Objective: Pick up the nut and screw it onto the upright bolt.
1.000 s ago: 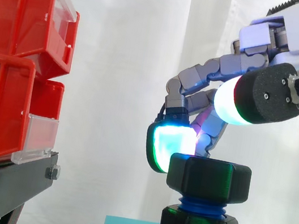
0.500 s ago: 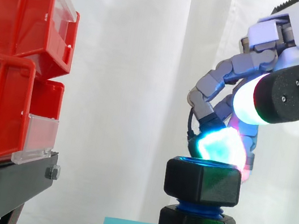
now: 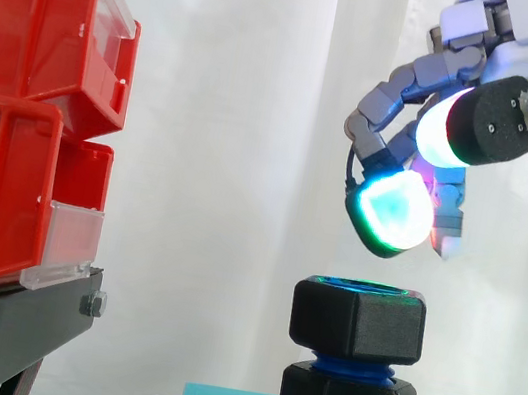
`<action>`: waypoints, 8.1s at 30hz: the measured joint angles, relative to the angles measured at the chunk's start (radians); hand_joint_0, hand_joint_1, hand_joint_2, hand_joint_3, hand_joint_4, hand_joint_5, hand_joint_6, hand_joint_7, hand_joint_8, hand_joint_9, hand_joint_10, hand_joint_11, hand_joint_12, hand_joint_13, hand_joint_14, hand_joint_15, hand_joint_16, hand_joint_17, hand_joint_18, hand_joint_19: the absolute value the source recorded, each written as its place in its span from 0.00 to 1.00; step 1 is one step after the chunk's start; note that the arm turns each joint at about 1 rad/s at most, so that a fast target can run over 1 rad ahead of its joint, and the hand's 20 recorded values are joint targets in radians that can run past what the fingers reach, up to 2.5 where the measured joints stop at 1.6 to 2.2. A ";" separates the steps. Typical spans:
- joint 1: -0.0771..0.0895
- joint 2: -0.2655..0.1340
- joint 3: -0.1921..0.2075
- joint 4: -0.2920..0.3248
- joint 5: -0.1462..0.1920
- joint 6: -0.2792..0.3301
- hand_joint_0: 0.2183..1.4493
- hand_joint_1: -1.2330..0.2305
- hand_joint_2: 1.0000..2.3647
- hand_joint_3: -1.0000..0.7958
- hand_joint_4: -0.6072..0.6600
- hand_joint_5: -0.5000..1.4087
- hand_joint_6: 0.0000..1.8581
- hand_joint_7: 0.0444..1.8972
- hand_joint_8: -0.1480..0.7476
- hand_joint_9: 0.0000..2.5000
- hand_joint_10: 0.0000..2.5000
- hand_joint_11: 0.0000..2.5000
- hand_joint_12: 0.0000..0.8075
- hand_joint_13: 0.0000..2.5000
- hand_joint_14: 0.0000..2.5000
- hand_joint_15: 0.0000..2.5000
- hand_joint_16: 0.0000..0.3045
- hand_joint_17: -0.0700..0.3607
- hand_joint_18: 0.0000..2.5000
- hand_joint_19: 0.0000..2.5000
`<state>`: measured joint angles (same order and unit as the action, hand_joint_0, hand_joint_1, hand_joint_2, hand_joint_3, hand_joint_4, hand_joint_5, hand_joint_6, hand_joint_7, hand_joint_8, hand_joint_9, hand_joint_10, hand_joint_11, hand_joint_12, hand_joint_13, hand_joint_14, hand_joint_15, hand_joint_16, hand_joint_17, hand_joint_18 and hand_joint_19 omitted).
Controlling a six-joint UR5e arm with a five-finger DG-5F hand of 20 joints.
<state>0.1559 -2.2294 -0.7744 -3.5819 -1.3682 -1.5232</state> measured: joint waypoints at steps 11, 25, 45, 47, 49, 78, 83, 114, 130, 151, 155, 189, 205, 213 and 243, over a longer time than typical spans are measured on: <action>0.009 -0.001 -0.060 0.107 -0.021 0.015 0.23 0.66 0.00 0.28 0.64 0.21 0.27 0.31 0.40 0.40 0.00 0.00 0.23 0.31 0.00 0.00 0.06 0.26 0.18 0.00; 0.041 -0.001 -0.156 0.241 -0.020 0.073 0.20 0.69 0.00 0.28 0.61 0.20 0.27 0.26 0.33 0.20 0.00 0.00 0.31 0.11 0.00 0.00 0.09 0.31 0.00 0.00; 0.043 0.000 -0.157 0.225 -0.020 0.074 0.21 0.69 0.00 0.28 0.65 0.23 0.27 0.48 0.38 0.19 0.00 0.00 0.32 0.14 0.00 0.00 0.08 0.29 0.00 0.00; 0.043 -0.001 -0.157 0.220 -0.020 0.074 0.21 0.69 0.00 0.28 0.65 0.23 0.27 0.49 0.38 0.19 0.00 0.00 0.32 0.15 0.00 0.00 0.08 0.29 0.00 0.00; 0.043 -0.001 -0.157 0.217 -0.020 0.074 0.21 0.69 0.00 0.28 0.66 0.23 0.27 0.49 0.39 0.20 0.00 0.00 0.32 0.16 0.00 0.00 0.07 0.28 0.00 0.00; 0.036 0.000 -0.158 0.194 -0.029 0.074 0.25 0.63 0.00 0.28 0.59 0.28 0.27 0.82 0.43 0.39 0.00 0.00 0.23 0.31 0.00 0.00 0.03 0.20 0.13 0.00; 0.030 0.000 -0.157 0.183 -0.042 0.072 0.26 0.63 0.00 0.28 0.56 0.29 0.29 0.82 0.43 0.44 0.00 0.00 0.20 0.35 0.00 0.00 0.02 0.19 0.17 0.00; -0.034 -0.001 -0.054 0.062 -0.104 0.008 0.23 0.64 0.00 0.28 0.63 0.22 0.27 0.30 0.39 0.42 0.00 0.00 0.20 0.32 0.00 0.00 0.05 0.24 0.17 0.00; 0.000 -0.001 -0.151 0.208 -0.102 0.083 0.20 0.67 0.00 0.28 0.60 0.20 0.27 0.26 0.32 0.21 0.00 0.00 0.27 0.15 0.00 0.00 0.08 0.29 0.00 0.00; 0.008 -0.001 -0.152 0.204 -0.100 0.093 0.22 0.66 0.00 0.28 0.66 0.24 0.27 0.49 0.38 0.25 0.00 0.00 0.28 0.21 0.00 0.00 0.06 0.26 0.03 0.00; 0.007 -0.001 -0.152 0.201 -0.100 0.092 0.23 0.65 0.00 0.28 0.68 0.25 0.27 0.54 0.39 0.28 0.00 0.00 0.27 0.23 0.00 0.00 0.06 0.25 0.05 0.00; -0.033 0.000 -0.149 0.135 -0.112 0.064 0.26 0.61 0.00 0.28 0.54 0.32 0.27 0.76 0.42 0.56 0.00 0.00 0.14 0.44 0.00 0.00 0.01 0.18 0.31 0.02; -0.074 0.000 -0.089 0.124 -0.176 0.026 0.24 0.62 0.00 0.28 0.65 0.24 0.27 0.42 0.42 0.47 0.00 0.00 0.20 0.38 0.00 0.00 0.04 0.23 0.25 0.01; -0.053 -0.001 -0.142 0.249 -0.176 0.054 0.23 0.62 0.00 0.28 0.63 0.22 0.27 0.32 0.39 0.43 0.00 0.00 0.20 0.35 0.00 0.00 0.05 0.24 0.22 0.01; -0.006 -0.001 -0.198 0.300 -0.150 0.095 0.24 0.63 0.00 0.28 0.65 0.26 0.27 0.57 0.41 0.44 0.00 0.00 0.21 0.35 0.00 0.00 0.05 0.24 0.22 0.01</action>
<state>0.1502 -2.2304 -0.9725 -3.2819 -1.5185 -1.4280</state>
